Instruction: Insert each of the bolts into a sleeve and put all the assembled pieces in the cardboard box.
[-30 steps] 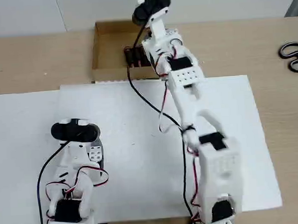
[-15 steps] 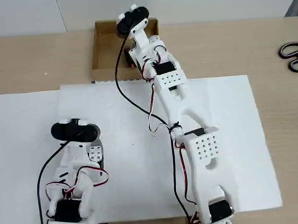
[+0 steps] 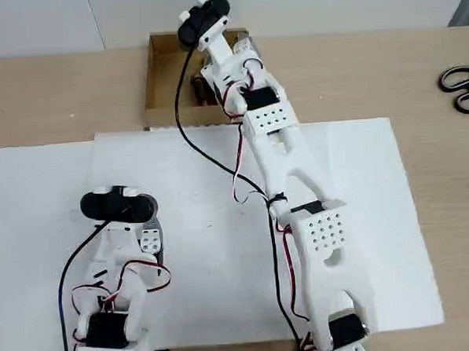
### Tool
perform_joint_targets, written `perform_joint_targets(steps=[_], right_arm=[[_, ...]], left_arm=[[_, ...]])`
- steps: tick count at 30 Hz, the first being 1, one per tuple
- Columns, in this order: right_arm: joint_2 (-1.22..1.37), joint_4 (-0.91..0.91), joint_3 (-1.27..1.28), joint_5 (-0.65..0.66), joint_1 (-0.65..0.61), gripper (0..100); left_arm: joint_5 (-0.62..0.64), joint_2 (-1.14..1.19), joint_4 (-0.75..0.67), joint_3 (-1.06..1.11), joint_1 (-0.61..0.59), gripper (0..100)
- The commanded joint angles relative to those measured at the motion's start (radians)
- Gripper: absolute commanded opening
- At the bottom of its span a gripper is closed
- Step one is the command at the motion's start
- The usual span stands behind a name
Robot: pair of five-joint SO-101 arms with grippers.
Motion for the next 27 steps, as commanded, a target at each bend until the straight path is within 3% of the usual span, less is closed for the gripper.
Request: perform_joint_targets(steps=[1,9,23,27], right_arm=[[-0.030,0.101,-0.132,0.011,-0.007,23.4],[-0.022,0.383,-0.411,0.008,-0.012,22.7],[-0.028,0.796,-0.755,0.008,-0.012,0.6],[-0.031,0.928,-0.807,0.006,0.007,0.4]], left_arm=[[0.000,-0.009,0.008,-0.004,-0.003,1],[0.000,-0.009,0.008,-0.004,-0.003,1],[0.000,-0.009,0.008,-0.004,-0.003,1],[0.000,-0.009,0.008,-0.004,-0.003,1]])
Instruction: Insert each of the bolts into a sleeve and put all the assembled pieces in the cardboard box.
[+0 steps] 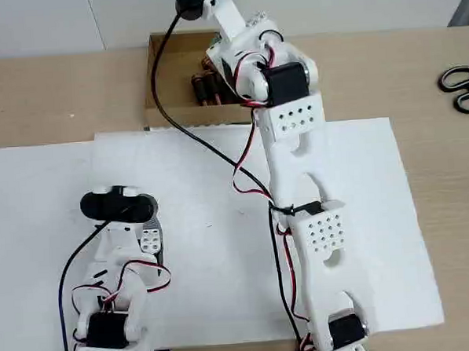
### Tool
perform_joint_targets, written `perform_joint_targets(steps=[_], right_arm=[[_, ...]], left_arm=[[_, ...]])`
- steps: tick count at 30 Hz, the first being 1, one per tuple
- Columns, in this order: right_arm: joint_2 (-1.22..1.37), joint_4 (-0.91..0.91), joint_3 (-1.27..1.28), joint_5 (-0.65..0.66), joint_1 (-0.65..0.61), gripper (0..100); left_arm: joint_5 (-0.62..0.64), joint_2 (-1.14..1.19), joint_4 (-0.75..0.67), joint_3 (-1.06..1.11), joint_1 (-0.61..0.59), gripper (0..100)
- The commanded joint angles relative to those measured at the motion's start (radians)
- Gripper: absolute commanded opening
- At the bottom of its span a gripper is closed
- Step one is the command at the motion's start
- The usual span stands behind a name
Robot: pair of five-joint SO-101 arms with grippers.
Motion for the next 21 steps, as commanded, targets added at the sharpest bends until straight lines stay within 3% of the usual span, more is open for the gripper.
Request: perform_joint_targets(steps=[1,7,13,21], right_arm=[[-0.039,0.091,-0.055,0.003,0.019,0.4],[-0.183,0.268,-0.052,-0.100,0.013,0.4],[-0.289,0.298,-0.041,-0.195,0.005,0.4],[-0.595,0.302,0.278,-0.226,-0.007,0.4]], left_arm=[[0.000,-0.009,0.008,-0.004,-0.003,1],[0.000,-0.009,0.008,-0.004,-0.003,1],[0.000,-0.009,0.008,-0.004,-0.003,1],[0.000,-0.009,0.008,-0.004,-0.003,1]])
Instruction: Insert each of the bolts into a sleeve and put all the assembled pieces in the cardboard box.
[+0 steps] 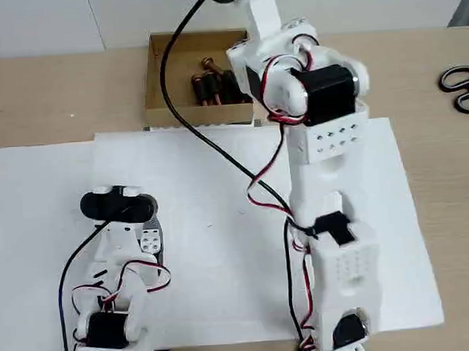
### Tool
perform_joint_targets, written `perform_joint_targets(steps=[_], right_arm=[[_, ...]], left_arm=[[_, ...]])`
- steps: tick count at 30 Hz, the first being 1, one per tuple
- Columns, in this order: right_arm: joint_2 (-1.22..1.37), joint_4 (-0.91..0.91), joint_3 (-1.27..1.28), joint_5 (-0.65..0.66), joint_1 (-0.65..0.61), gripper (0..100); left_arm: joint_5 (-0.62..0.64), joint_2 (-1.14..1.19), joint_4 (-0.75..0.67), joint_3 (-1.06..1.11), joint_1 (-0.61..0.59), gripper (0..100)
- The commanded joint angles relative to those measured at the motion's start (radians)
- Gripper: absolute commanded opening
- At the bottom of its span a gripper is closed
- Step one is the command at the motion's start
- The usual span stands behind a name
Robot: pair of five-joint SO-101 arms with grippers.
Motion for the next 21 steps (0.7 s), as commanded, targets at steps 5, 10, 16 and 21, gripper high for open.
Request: perform_joint_targets(steps=[5,10,16,21], right_arm=[[-0.458,0.004,0.465,-0.101,-0.012,0.4],[-0.723,-0.010,0.830,-0.172,-0.008,0.4],[-0.984,-0.062,1.169,-0.213,0.091,0.6],[-1.198,-0.093,1.482,-0.285,0.242,0.6]], left_arm=[[0.000,-0.009,0.008,-0.004,-0.003,1],[0.000,-0.009,0.008,-0.004,-0.003,1],[0.000,-0.009,0.008,-0.004,-0.003,1],[0.000,-0.009,0.008,-0.004,-0.003,1]])
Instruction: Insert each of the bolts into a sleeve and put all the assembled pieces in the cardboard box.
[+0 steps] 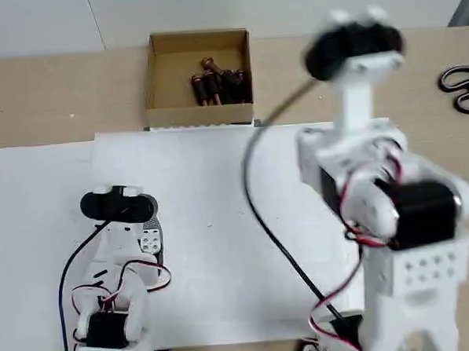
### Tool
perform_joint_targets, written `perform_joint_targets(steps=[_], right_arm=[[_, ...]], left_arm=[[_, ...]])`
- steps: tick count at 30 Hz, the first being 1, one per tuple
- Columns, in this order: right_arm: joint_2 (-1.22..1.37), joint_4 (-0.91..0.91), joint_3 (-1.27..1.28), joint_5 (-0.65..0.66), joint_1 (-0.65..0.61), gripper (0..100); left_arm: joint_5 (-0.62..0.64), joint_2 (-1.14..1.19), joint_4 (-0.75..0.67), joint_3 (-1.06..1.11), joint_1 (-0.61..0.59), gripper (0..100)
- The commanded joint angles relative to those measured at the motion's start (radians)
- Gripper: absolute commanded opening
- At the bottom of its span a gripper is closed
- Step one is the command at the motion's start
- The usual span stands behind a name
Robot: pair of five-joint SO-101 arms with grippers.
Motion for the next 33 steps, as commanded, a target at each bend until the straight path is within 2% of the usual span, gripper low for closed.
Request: perform_joint_targets(steps=[1,7,13,18,22,33], right_arm=[[-0.168,-0.051,0.229,-0.051,0.104,0.6],[-0.518,-0.225,0.698,-0.057,0.206,0.4],[-0.898,-0.389,1.126,-0.054,0.213,0.4],[-1.201,-0.412,1.401,-0.051,0.206,0.4],[-1.179,-0.452,1.465,0.002,0.214,0.4],[-1.204,-0.550,1.697,0.009,0.211,0.4]], left_arm=[[0.002,-0.009,0.008,-0.004,-0.003,1],[0.002,-0.009,0.008,-0.004,-0.003,1],[0.002,-0.009,0.008,-0.004,-0.003,1],[0.002,-0.009,0.008,-0.004,-0.003,1],[0.002,-0.009,0.008,-0.004,-0.003,1],[0.002,-0.009,0.008,-0.004,-0.003,1]])
